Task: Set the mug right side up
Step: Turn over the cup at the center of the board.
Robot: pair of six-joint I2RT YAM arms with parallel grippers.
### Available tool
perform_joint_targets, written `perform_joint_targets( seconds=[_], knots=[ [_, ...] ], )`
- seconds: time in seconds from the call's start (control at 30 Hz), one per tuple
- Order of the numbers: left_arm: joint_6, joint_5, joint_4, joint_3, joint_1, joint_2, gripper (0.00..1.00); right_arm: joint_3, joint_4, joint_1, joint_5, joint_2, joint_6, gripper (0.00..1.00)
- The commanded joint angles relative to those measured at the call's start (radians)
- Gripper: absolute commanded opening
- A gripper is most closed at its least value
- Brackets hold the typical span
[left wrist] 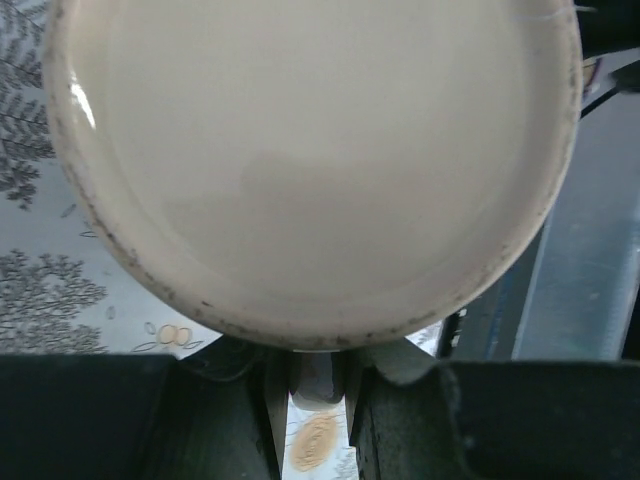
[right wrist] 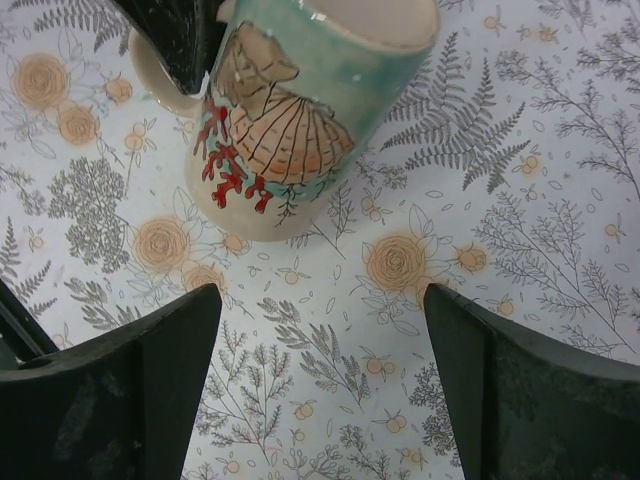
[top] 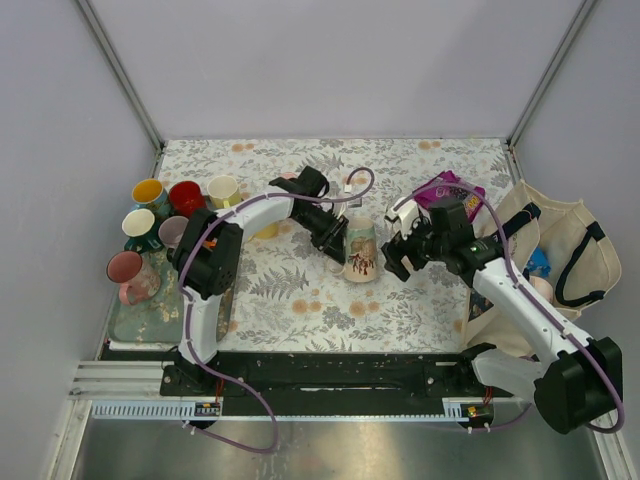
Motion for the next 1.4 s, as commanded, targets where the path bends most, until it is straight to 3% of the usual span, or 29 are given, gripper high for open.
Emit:
perform_joint_targets(
  seconds=[0.0, 0.07, 0.33, 0.5, 0.63, 0.8, 0.87, 1.0, 1.03, 1.13, 1.37],
  knots=[
    [-0.161, 0.200, 0.049, 0.046, 0.023, 0.009, 0.00, -0.062, 0.030, 0.029, -0.065, -0.003, -0.229, 0.91],
    [-0.203, 0.240, 0.048, 0.057, 0.037, 0.041, 0.00, -0.131, 0.087, 0.070, -0.023, -0.043, -0.336, 0.92],
    [-0.318, 0.397, 0.147, 0.023, 0.092, 0.083, 0.00, -0.442, 0.610, 0.213, 0.082, -0.180, -0.587, 0.99],
    [-0.367, 0.434, 0.179, 0.014, 0.092, 0.101, 0.00, -0.579, 1.027, 0.224, 0.073, -0.105, -0.749, 0.93],
    [-0.441, 0.461, 0.256, -0.004, 0.092, 0.113, 0.00, -0.588, 1.199, 0.225, 0.056, 0.025, -0.776, 0.92],
    [-0.569, 0.527, 0.432, -0.055, 0.092, 0.118, 0.00, -0.553, 1.255, 0.230, 0.018, 0.111, -0.806, 0.87],
    [-0.705, 0.571, 0.576, -0.086, 0.094, 0.121, 0.00, -0.536, 1.246, 0.231, 0.013, 0.134, -0.826, 0.85],
    [-1.283, 0.633, 1.321, -0.227, 0.086, 0.135, 0.12, -0.523, 1.198, 0.231, -0.019, 0.156, -0.851, 0.82],
    [-1.315, 0.639, 1.356, -0.228, 0.080, 0.136, 0.15, -0.518, 1.187, 0.231, -0.021, 0.159, -0.848, 0.80],
    [-1.217, 0.650, 1.230, -0.195, 0.067, 0.133, 0.21, -0.513, 1.163, 0.230, -0.018, 0.161, -0.843, 0.69],
    [-1.295, 0.658, 1.336, -0.205, 0.063, 0.138, 0.34, -0.504, 1.108, 0.230, 0.010, 0.155, -0.897, 0.46]
  ],
)
